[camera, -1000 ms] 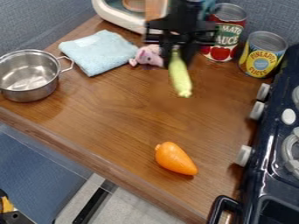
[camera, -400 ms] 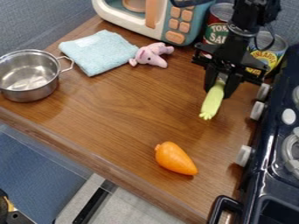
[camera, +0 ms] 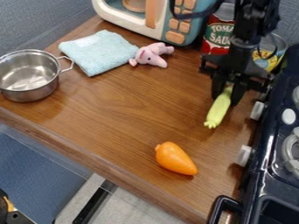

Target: Moved the spoon to the right side

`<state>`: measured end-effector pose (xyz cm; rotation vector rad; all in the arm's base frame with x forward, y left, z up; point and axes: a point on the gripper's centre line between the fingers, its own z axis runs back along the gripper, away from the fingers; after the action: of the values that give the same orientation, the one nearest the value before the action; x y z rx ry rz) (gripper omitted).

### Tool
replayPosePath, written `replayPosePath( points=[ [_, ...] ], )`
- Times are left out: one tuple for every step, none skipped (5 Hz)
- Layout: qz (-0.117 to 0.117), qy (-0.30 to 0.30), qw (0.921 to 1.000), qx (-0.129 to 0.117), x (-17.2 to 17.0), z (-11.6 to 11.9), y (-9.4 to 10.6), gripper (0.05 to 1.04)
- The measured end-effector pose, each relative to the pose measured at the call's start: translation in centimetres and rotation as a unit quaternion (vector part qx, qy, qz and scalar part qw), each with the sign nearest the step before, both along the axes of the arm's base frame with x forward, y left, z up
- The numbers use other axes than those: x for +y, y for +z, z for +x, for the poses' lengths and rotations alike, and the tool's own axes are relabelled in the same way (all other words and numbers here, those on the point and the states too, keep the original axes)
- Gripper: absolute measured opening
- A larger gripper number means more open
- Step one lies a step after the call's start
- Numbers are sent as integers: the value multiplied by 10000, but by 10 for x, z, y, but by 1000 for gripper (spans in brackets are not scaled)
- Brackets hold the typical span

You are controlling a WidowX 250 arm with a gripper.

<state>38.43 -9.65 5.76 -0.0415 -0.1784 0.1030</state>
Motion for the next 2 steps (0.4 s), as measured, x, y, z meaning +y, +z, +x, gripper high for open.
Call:
replayPosePath(
  points=[
    [-9,11,10000,82,7,-29,-5,404],
    [-73,-13,9999,106,4,-26,-1,713]
  ],
)
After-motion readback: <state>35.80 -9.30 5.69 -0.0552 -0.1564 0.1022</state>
